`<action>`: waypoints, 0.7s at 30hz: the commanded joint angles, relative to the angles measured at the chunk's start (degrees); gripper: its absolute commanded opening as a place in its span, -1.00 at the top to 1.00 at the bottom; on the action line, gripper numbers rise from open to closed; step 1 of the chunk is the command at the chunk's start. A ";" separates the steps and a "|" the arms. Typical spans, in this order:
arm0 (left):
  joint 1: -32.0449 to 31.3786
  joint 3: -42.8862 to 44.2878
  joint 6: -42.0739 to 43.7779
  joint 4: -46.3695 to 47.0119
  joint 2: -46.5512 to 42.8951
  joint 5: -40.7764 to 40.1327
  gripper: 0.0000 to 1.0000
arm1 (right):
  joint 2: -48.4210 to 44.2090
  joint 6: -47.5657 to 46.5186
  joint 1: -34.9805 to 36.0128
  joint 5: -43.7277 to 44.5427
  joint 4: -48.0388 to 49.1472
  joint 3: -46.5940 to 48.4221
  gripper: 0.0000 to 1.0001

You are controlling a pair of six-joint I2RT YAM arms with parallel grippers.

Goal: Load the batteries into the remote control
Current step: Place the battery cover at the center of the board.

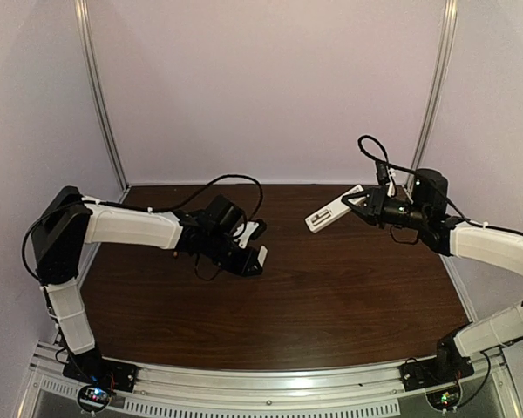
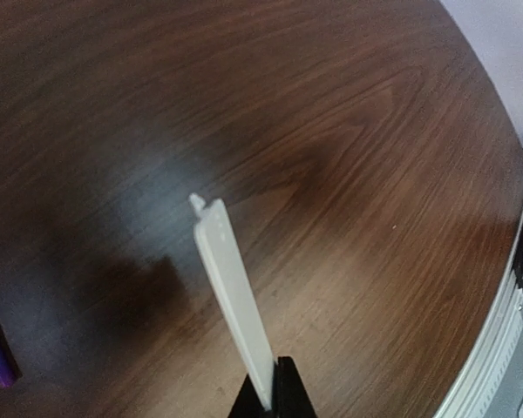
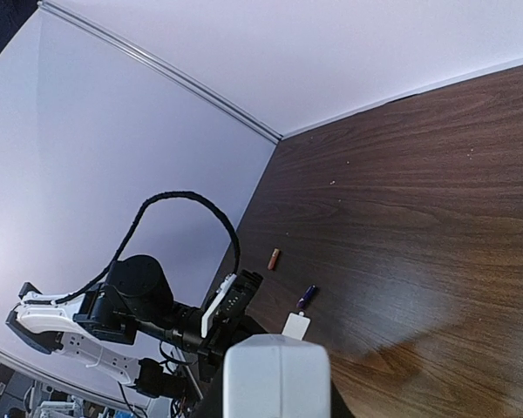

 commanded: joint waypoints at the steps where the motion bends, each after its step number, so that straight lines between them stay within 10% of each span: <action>1: -0.46 0.85 1.75 -2.76 2.26 2.44 1.00 | -0.92 -1.36 -0.64 -0.35 -1.08 -1.76 1.00; 21: -1.58 -3.58 -2.10 2.14 8.39 18.11 0.87 | -0.28 -0.13 -0.63 -1.81 0.85 -3.68 1.00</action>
